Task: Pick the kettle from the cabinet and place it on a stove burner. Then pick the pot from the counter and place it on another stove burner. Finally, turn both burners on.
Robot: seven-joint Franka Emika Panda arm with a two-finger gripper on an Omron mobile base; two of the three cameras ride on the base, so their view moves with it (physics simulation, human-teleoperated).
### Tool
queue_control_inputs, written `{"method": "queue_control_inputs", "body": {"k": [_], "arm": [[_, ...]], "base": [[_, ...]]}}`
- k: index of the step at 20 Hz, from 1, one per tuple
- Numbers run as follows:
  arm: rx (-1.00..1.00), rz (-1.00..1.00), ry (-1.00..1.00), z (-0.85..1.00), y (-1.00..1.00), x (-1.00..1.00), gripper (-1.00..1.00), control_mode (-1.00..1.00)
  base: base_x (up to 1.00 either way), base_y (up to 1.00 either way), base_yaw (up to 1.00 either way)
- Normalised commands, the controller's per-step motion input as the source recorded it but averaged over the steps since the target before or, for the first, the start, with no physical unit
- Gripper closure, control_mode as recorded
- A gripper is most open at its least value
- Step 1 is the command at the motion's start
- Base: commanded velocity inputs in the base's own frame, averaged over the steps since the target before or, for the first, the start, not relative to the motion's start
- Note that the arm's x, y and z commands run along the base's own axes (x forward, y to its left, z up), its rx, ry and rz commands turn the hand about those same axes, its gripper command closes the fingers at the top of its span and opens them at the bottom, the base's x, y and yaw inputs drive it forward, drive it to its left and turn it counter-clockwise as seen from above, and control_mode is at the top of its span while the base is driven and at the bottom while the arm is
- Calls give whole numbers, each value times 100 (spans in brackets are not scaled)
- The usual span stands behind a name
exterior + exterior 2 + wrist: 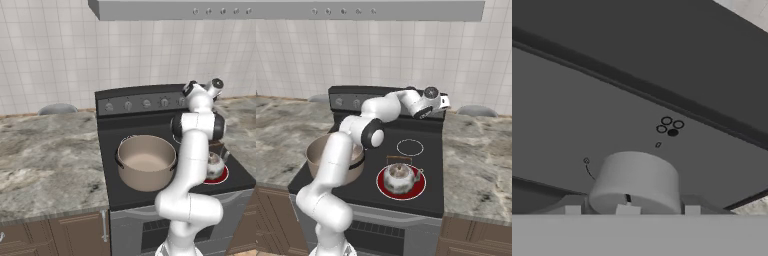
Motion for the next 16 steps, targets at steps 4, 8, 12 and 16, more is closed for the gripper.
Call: {"method": "queue_control_inputs", "body": {"k": [4,8,12,16], "arm": [[-25,2,0,0,15,-1,100,-100],[-24,1,0,-1,13,0,100,-100],[-21,1,0,-1,10,0,100,-100],[-11,0,0,0,14,-2,100,-100]], "base": [[0,0,0],[0,0,0],[0,0,0],[0,0,0]]}}
